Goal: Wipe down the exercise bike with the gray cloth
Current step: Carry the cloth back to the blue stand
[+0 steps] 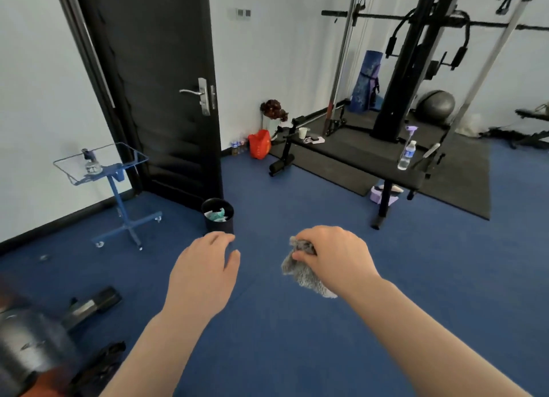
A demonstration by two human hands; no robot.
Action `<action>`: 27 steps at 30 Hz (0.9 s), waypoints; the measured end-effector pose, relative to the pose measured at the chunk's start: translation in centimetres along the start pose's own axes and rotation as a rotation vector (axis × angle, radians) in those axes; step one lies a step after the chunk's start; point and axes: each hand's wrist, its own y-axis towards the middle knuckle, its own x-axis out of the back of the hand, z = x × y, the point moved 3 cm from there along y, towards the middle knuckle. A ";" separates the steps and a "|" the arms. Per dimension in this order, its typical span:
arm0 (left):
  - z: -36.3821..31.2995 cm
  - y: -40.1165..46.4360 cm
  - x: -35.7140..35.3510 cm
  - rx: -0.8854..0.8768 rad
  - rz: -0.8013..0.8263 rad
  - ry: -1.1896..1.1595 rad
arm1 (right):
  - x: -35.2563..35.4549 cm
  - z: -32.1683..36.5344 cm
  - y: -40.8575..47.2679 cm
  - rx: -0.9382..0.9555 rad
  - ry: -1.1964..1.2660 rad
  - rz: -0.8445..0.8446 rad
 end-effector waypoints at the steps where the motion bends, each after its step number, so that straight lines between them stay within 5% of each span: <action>1: 0.2 1.1 -0.1 0.032 -0.009 0.006 | 0.0 -0.2 1.9 0.025 0.000 0.003; 10: 9.5 10.8 -0.8 0.323 -0.040 0.130 | -4.3 4.4 19.4 0.255 0.093 0.051; 27: 26.1 34.4 3.6 0.538 -0.140 0.236 | -11.2 17.9 51.1 0.481 0.224 0.155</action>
